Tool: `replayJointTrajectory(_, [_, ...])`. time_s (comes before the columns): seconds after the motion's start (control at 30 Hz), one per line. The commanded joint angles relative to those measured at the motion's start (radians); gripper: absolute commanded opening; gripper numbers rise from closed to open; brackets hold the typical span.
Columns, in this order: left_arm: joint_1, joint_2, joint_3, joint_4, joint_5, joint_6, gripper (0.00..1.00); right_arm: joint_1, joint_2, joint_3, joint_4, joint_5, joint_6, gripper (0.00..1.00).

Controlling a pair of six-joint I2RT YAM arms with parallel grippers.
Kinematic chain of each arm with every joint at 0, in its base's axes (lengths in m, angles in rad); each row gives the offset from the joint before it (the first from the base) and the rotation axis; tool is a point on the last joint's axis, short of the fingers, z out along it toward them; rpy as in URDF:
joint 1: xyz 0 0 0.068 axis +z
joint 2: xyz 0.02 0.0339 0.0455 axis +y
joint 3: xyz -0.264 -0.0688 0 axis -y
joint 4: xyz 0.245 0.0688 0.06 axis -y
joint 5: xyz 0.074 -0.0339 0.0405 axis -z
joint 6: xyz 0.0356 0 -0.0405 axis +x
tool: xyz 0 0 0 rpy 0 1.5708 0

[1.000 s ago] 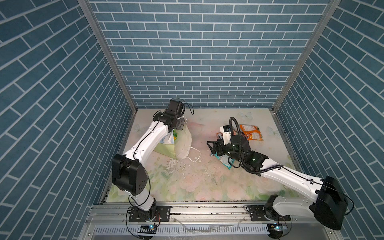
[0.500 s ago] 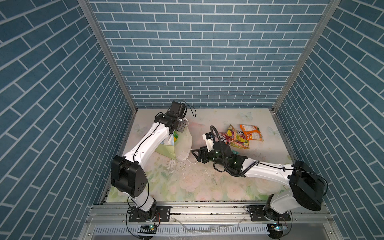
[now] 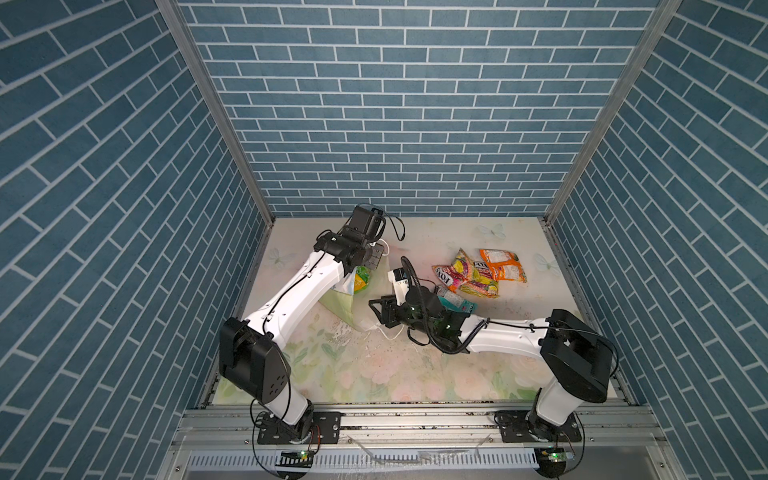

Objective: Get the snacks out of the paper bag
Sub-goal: 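Move the right gripper back over the bag's opening while the left gripper tilts the bag, then lower the right gripper into the bag toward the yellow and green chip packets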

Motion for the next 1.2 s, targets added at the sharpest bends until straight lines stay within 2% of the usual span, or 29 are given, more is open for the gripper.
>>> replayJointTrajectory(0.0, [-0.008, -0.019, 0.000, -0.002, 0.027, -0.027, 0.00, 0.002, 0.027, 0.018, 0.039, 0.042, 0.020, 0.45])
replayJointTrajectory(0.63, [-0.010, -0.040, 0.008, -0.017, 0.084, -0.082, 0.00, -0.006, 0.109, 0.083, 0.012, 0.057, 0.042, 0.41])
replayJointTrajectory(0.87, [-0.015, -0.052, 0.005, -0.016, 0.100, -0.099, 0.00, -0.038, 0.150, 0.113, 0.006, 0.071, 0.045, 0.36])
replayJointTrajectory(1.17, [-0.026, -0.056, 0.006, -0.018, 0.133, -0.112, 0.00, -0.063, 0.205, 0.189, -0.032, 0.087, 0.002, 0.36])
